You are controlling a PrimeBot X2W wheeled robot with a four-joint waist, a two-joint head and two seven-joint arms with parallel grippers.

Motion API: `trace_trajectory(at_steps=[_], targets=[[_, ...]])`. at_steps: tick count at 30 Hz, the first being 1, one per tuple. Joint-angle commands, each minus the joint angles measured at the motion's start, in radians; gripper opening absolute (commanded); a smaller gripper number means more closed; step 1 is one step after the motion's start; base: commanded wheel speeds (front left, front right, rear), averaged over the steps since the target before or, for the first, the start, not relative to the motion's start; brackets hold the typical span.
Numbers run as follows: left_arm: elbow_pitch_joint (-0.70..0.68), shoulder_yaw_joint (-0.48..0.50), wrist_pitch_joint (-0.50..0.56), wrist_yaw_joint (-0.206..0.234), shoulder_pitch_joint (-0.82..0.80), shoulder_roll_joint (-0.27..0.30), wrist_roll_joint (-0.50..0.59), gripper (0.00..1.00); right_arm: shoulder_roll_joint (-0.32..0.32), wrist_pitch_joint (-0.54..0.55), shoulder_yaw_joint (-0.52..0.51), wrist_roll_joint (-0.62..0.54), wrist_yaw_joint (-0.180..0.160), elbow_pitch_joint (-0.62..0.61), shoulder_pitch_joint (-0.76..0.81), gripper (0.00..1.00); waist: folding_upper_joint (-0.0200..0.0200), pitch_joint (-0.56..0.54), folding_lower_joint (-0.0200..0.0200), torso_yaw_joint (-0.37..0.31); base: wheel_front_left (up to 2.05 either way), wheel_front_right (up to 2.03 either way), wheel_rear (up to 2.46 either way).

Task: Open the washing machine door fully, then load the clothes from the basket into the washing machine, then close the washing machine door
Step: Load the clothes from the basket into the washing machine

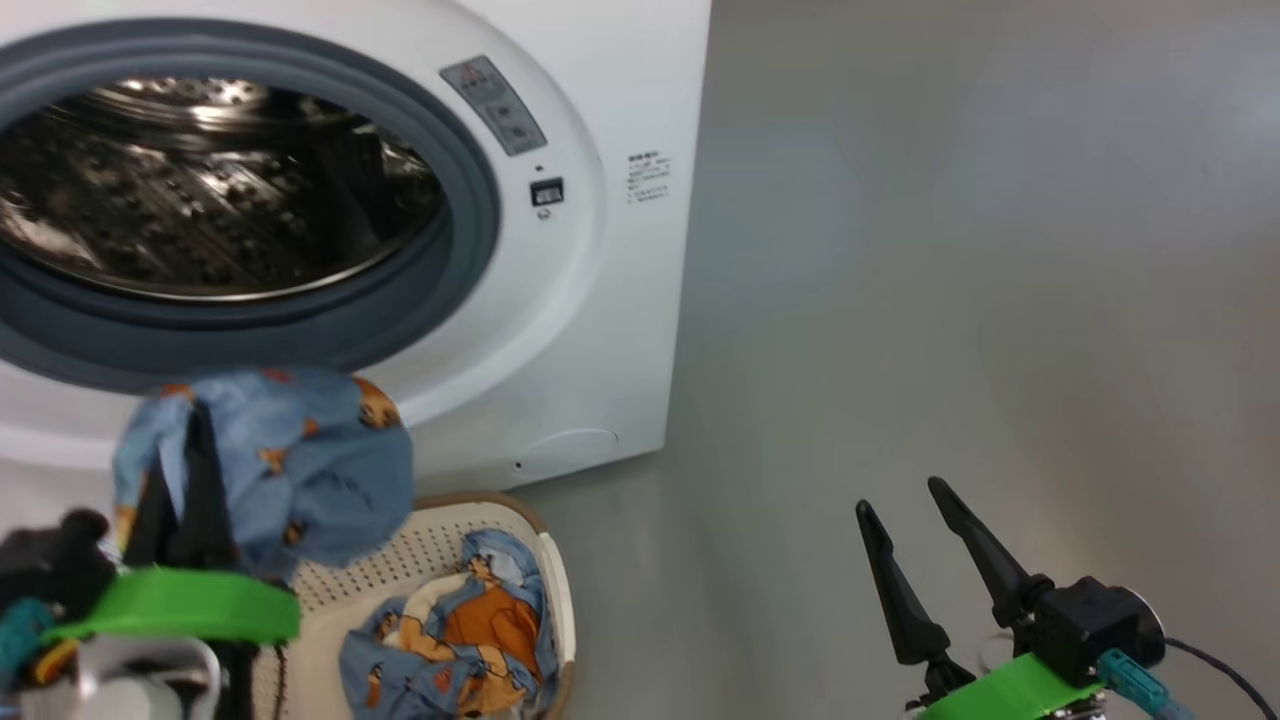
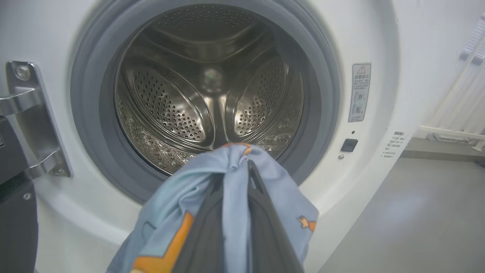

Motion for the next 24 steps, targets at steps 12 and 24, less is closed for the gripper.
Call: trace_trajectory(at_steps=[12, 24], targets=[[0.18, 0.136, -0.003, -0.008, -0.336, 0.129, -0.017, 0.0, 0.006, -0.005, 0.093, 0.101, 0.002, -0.066, -0.092, 1.0, 0.0, 0.23, 0.0, -0.186, 0.0, 0.0, 0.0], [0.404, 0.182, -0.03, -0.014, -0.578, 0.171, -0.017, 0.0, 0.006, -0.005, 0.149, 0.14, 0.002, -0.087, -0.115, 1.0, 0.0, 0.327, 0.0, -0.256, 0.0, 0.0, 0.0]])
